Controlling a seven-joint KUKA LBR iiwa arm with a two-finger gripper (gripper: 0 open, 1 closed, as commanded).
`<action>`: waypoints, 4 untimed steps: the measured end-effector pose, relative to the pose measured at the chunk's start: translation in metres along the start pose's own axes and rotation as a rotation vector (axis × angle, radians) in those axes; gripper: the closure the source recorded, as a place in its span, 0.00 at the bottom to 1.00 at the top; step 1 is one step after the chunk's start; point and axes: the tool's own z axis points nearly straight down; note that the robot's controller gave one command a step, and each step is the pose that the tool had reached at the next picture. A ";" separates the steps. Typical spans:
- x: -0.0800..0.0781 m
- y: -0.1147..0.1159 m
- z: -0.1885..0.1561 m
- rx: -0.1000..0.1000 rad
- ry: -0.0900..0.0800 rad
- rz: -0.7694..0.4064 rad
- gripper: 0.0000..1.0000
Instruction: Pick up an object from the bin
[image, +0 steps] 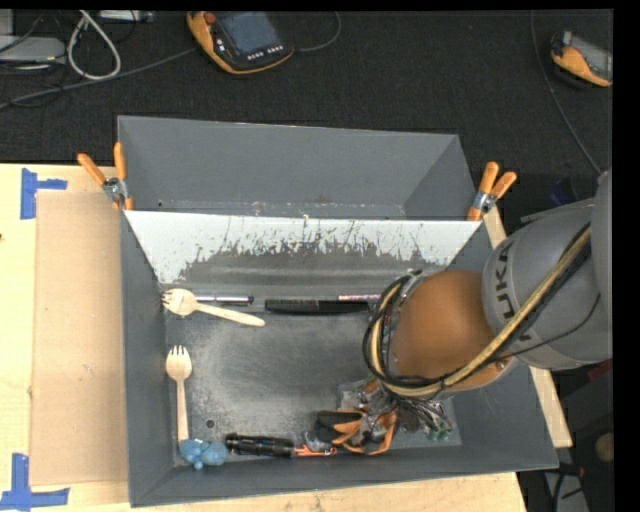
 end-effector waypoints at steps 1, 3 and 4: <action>0.000 0.000 0.000 0.000 0.000 0.001 1.00; -0.002 0.000 -0.109 -0.001 0.002 -0.018 1.00; -0.011 -0.004 -0.043 0.000 -0.001 -0.134 1.00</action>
Offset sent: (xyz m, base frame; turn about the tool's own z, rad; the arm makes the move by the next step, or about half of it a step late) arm -0.0036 0.0014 0.1681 -0.0155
